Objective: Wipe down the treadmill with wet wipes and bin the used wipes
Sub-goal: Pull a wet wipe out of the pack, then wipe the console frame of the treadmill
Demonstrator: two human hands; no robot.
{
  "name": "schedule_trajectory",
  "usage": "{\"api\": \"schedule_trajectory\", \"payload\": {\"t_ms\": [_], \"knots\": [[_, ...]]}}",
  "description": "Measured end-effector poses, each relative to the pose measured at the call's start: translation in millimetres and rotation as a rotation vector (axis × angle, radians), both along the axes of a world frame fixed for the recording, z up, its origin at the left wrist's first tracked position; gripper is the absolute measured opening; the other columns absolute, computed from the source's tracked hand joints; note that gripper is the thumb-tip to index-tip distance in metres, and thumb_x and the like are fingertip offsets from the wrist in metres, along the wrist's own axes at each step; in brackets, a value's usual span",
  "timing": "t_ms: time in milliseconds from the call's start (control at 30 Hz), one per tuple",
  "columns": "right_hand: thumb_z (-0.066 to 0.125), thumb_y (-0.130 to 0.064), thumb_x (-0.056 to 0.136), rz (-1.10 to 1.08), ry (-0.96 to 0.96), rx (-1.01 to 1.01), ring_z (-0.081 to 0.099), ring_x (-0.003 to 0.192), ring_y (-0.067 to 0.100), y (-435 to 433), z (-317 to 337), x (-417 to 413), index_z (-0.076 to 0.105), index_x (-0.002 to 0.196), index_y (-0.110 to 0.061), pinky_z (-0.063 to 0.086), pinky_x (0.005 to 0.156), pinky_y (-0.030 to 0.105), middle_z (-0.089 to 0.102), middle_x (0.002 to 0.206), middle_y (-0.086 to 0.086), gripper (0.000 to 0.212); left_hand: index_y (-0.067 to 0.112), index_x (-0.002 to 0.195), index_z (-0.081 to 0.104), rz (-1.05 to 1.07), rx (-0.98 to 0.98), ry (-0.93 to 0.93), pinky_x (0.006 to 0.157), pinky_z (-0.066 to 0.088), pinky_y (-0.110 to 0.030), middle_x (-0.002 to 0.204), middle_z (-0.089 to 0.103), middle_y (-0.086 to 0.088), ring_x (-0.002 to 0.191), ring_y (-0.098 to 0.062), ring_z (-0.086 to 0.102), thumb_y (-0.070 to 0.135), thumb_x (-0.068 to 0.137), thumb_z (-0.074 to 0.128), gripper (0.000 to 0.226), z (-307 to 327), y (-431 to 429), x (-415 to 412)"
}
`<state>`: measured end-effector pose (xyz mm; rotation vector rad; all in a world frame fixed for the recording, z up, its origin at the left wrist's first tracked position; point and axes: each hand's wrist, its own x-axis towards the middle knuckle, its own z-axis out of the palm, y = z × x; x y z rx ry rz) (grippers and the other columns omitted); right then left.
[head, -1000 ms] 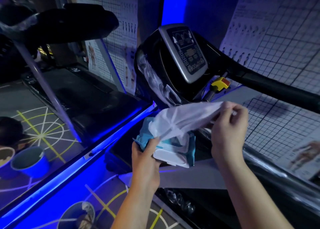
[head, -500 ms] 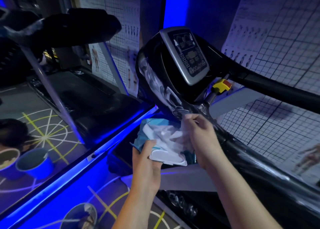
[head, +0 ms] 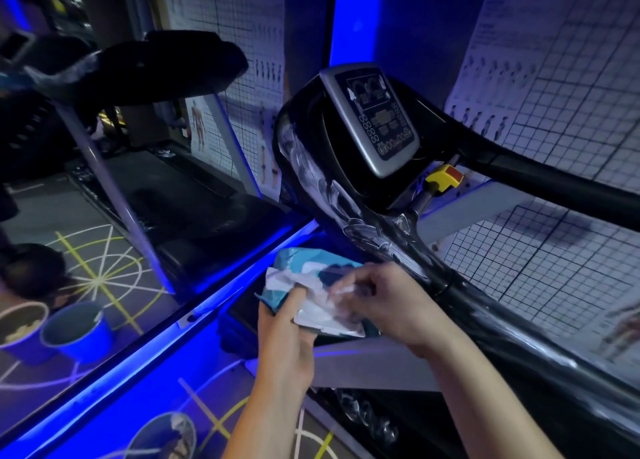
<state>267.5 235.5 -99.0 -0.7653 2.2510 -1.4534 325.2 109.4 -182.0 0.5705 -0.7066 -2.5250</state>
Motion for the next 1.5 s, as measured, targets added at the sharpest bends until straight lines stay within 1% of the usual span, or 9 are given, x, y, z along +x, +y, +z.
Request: {"api": "schedule_trajectory", "payload": {"t_ms": [200, 267, 567, 733, 867, 1067, 1233, 1333, 1500], "knots": [[0.054, -0.035, 0.102, -0.479, 0.194, -0.232, 0.066, 0.085, 0.016, 24.0, -8.4, -21.3, 0.063, 0.097, -0.024, 0.056, 0.08, 0.04, 0.071, 0.092, -0.002, 0.015, 0.016, 0.146, 0.057, 0.116, 0.079, -0.045, 0.076, 0.066, -0.041, 0.13, 0.074, -0.012, 0.114, -0.03, 0.074, 0.009, 0.08, 0.078, 0.069, -7.2, -6.3, -2.3], [0.052, -0.043, 0.1, -0.56, 0.099, -0.299, 0.066, 0.09, 0.025, 27.0, -18.1, -26.0, 0.06, 0.097, -0.029, 0.057, 0.084, 0.049, 0.069, 0.095, -0.002, 0.016, 0.015, 0.145, 0.057, 0.159, 0.112, -0.089, 0.074, 0.066, -0.042, 0.13, 0.074, -0.012, 0.114, -0.032, 0.074, 0.006, 0.09, 0.075, 0.059, -17.2, -9.4, -4.7], [0.053, -0.021, 0.103, -0.549, -0.749, -1.002, 0.066, 0.063, 0.015, 59.0, -8.0, -33.6, 0.061, 0.085, -0.01, 0.059, 0.057, 0.027, 0.065, 0.072, 0.004, 0.023, 0.02, 0.146, 0.061, 0.202, 0.114, -0.08, 0.076, 0.066, -0.044, 0.133, 0.073, -0.009, 0.121, -0.032, 0.071, 0.013, 0.099, 0.067, 0.047, -33.2, -11.5, 5.1], [0.073, -0.005, 0.083, -0.316, -0.812, -0.893, 0.072, 0.068, 0.013, 47.3, -5.3, -23.2, 0.072, 0.086, -0.001, 0.06, 0.065, 0.021, 0.074, 0.084, 0.012, 0.006, 0.016, 0.146, 0.061, 0.243, 0.088, -0.051, 0.082, 0.066, -0.042, 0.134, 0.072, -0.011, 0.123, -0.032, 0.07, 0.007, 0.099, 0.064, 0.048, -24.8, -4.0, 5.6], [0.075, 0.001, 0.081, -0.246, -0.801, -0.737, 0.071, 0.088, 0.023, 28.5, -7.5, -23.3, 0.065, 0.112, 0.017, 0.059, 0.074, 0.019, 0.07, 0.107, 0.029, 0.037, 0.016, 0.142, 0.064, 0.294, 0.084, -0.004, 0.092, 0.061, -0.047, 0.129, 0.075, -0.01, 0.12, -0.031, 0.071, 0.005, 0.098, 0.065, 0.046, -8.5, -6.0, 0.6], [0.062, -0.004, 0.095, -0.13, -0.779, -0.726, 0.071, 0.062, 0.015, -1.7, 13.4, -41.2, 0.067, 0.097, -0.001, 0.058, 0.067, 0.02, 0.074, 0.077, 0.007, 0.007, 0.014, 0.144, 0.063, 0.365, 0.106, 0.017, 0.087, 0.064, -0.048, 0.134, 0.072, -0.013, 0.121, -0.034, 0.071, 0.006, 0.094, 0.068, 0.051, 14.9, -26.8, -19.3], [0.082, -0.033, 0.077, -0.038, -0.801, -0.767, 0.058, 0.085, 0.009, -35.2, 21.5, -64.1, 0.066, 0.114, -0.014, 0.053, 0.074, 0.028, 0.058, 0.098, 0.005, 0.045, 0.015, 0.143, 0.064, 0.412, 0.152, 0.047, 0.081, 0.066, -0.046, 0.131, 0.074, -0.011, 0.119, -0.033, 0.072, 0.005, 0.091, 0.07, 0.053, 23.4, -59.8, -46.6], [0.065, -0.026, 0.092, -0.165, -0.725, -0.695, 0.071, 0.093, 0.03, -60.1, 25.2, -81.9, 0.066, 0.116, -0.008, 0.061, 0.075, 0.052, 0.071, 0.109, 0.018, 0.03, 0.013, 0.143, 0.063, 0.443, 0.157, 0.048, 0.067, 0.064, -0.035, 0.127, 0.076, -0.01, 0.11, -0.029, 0.075, 0.003, 0.092, 0.071, 0.052, 27.2, -86.0, -61.4], [0.042, -0.005, 0.105, -0.251, -0.708, -0.642, 0.075, 0.093, 0.03, -135.0, 44.8, -107.1, 0.061, 0.118, 0.003, 0.064, 0.074, 0.042, 0.07, 0.116, 0.026, 0.024, 0.011, 0.141, 0.062, 0.404, 0.188, -0.006, 0.069, 0.063, -0.037, 0.117, 0.078, -0.006, 0.091, -0.019, 0.077, -0.002, 0.091, 0.071, 0.052, 25.7, -148.3, -89.3]]}}
